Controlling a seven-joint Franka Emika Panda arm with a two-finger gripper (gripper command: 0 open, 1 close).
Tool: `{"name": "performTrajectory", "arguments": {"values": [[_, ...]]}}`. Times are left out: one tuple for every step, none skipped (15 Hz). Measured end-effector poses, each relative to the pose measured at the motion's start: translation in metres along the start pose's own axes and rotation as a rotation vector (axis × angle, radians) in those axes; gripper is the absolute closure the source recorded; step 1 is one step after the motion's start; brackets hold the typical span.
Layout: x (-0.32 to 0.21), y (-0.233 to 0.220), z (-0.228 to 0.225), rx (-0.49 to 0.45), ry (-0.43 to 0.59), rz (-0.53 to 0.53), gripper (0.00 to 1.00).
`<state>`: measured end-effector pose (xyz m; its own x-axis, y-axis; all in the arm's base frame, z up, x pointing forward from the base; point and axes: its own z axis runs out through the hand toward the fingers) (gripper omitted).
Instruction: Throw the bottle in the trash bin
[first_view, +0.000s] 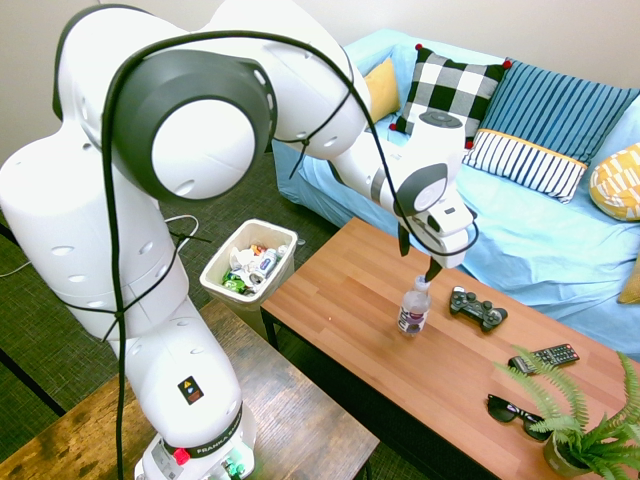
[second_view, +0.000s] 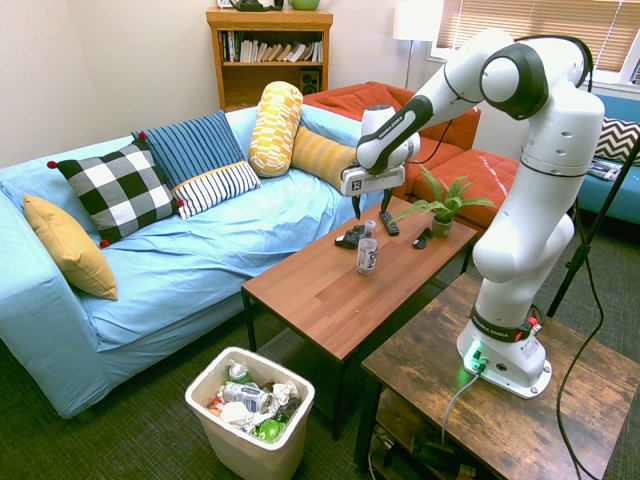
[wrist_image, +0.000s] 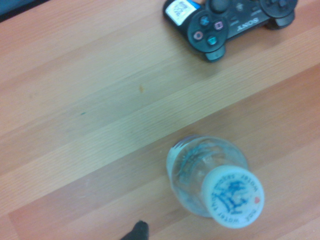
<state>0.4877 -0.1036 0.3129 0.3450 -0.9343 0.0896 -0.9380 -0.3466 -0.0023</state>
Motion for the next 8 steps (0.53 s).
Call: {"name": "performTrajectory", "arguments": {"values": [[0.004,0.002,0.009,-0.015,-0.001,0.013,0.0],[0.007,0.003,0.017,-0.027,-0.006,0.019,0.0],[0.009,0.003,0.025,-0.038,-0.01,0.023,0.0],[0.01,0.002,0.033,-0.047,-0.015,0.023,0.0],[0.01,0.001,0.042,-0.056,-0.018,0.022,0.0],[0.01,-0.002,0.049,-0.063,-0.02,0.019,0.0],[0.01,-0.006,0.055,-0.068,-0.022,0.015,0.0],[0.01,-0.01,0.06,-0.074,-0.023,0.01,0.0]]}}
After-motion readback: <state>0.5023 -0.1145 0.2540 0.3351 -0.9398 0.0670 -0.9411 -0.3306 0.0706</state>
